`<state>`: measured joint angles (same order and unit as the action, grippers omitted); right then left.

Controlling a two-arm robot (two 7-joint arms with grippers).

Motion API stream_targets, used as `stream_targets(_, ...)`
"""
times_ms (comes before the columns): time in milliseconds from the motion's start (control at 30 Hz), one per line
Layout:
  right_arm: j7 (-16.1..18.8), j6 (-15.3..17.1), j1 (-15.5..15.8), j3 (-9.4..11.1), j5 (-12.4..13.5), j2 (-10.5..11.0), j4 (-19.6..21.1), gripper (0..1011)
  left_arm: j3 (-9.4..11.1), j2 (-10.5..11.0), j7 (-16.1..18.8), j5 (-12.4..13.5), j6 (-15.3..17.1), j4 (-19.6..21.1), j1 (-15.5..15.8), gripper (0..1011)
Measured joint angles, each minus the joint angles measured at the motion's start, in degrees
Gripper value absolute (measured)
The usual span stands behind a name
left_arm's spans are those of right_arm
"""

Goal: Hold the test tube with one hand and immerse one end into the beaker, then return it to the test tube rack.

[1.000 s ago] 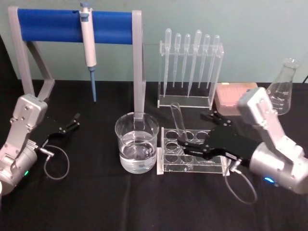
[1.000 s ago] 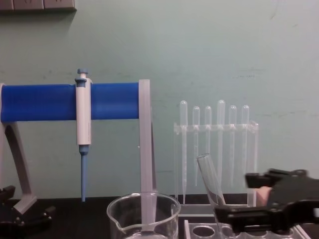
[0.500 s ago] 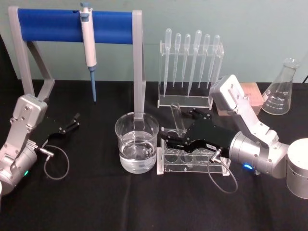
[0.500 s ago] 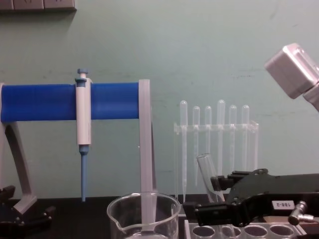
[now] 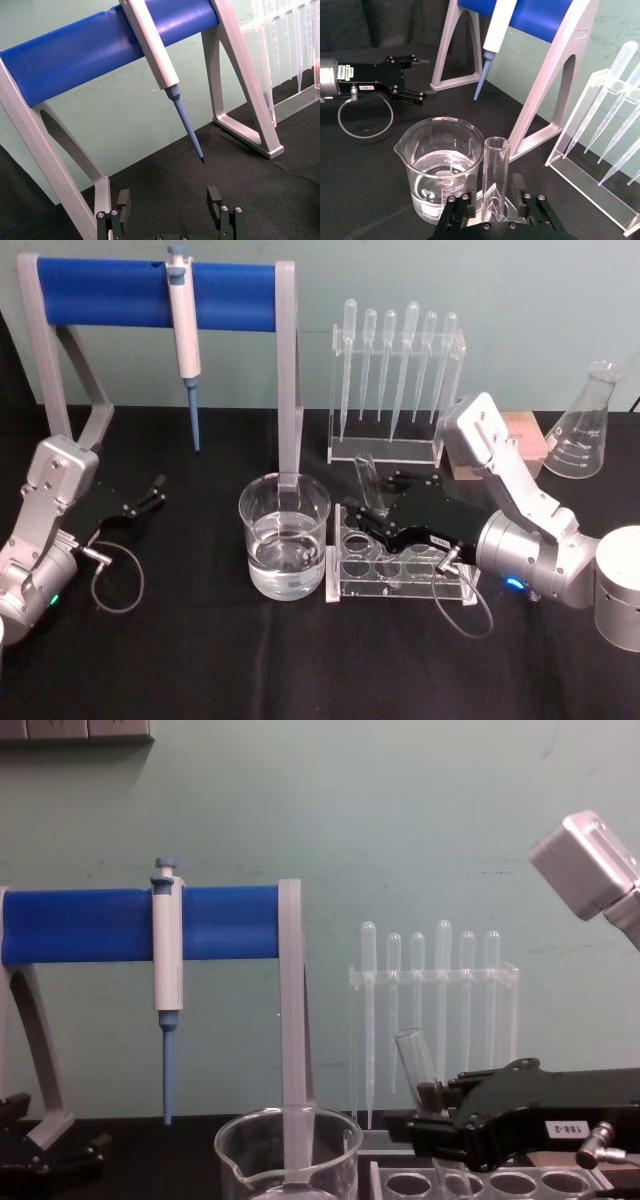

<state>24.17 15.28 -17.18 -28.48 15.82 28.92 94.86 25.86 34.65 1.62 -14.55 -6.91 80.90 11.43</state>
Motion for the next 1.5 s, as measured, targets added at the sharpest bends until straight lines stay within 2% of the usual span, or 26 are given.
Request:
stream_targets(67,0.03,0.02,0.18,0.30,-0.03,-0.13,0.02,426,0.00,0.00,0.00,0.00,0.00,0.00,0.00,1000)
stream_targets(100,0.07,0.03,0.33,0.59,-0.05,-0.25,0.07,367,0.00,0.00,0.00,0.00,0.00,0.00,0.00,1000)
stream_targets(133,0.11,0.03,0.39,0.72,-0.05,-0.30,0.10,367,0.00,0.00,0.00,0.00,0.00,0.00,0.00,1000)
stream_targets(200,0.23,0.03,0.62,1.14,0.00,-0.43,0.36,274,0.00,0.00,0.00,0.00,0.00,0.00,0.00,1000)
stream_targets(267,0.24,-0.03,0.89,1.59,0.20,-0.54,0.73,239,0.00,0.00,0.00,0.00,0.00,0.00,0.00,1000)
stream_targets(433,0.17,-0.78,2.27,3.54,1.76,-0.71,2.76,225,0.00,0.00,0.00,0.00,0.00,0.00,0.00,1000)
stream_targets(600,-1.29,-2.44,5.40,7.30,5.39,-0.93,7.09,225,0.00,0.00,0.00,0.00,0.00,0.00,0.00,1000)
stream_targets(633,-1.29,-2.44,5.40,7.30,5.39,-0.93,7.09,226,0.00,0.00,0.00,0.00,0.00,0.00,0.00,1000)
stream_targets(800,-2.95,-3.11,7.48,9.98,8.15,-1.05,10.30,225,0.00,0.00,0.00,0.00,0.00,0.00,0.00,1000)
stream_targets(1000,-4.18,-3.44,8.16,10.38,8.56,-0.77,11.49,225,0.00,0.00,0.00,0.00,0.00,0.00,0.00,1000)
stream_targets(1500,-4.15,-3.46,8.14,10.39,8.56,-0.76,11.50,225,0.00,0.00,0.00,0.00,0.00,0.00,0.00,1000)
